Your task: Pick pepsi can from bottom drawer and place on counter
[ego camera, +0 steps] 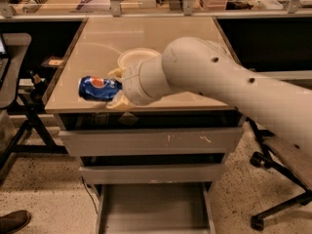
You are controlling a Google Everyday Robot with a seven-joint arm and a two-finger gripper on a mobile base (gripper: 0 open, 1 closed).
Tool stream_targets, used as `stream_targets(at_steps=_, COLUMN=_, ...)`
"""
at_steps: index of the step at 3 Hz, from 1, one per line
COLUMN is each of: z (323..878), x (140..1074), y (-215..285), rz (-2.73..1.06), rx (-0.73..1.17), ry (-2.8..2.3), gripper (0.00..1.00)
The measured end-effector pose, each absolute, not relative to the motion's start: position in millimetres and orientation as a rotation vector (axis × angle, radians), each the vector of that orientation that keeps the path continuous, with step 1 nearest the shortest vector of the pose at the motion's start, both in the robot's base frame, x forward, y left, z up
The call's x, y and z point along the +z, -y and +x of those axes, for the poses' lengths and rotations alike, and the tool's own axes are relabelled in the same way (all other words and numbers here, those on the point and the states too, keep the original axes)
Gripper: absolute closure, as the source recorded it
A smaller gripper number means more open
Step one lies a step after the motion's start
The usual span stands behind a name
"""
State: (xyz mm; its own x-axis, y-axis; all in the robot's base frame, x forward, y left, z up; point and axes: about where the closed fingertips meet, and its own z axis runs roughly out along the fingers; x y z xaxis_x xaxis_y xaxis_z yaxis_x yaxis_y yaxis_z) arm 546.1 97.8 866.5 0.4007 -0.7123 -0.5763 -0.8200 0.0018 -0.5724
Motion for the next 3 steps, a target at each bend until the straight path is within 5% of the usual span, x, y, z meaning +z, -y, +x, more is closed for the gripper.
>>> stream_targets(at_steps=3, z=616.9, x=884.5, y=-151.6, rz=-1.835, rx=0.242, ry=-1.266, gripper=1.00)
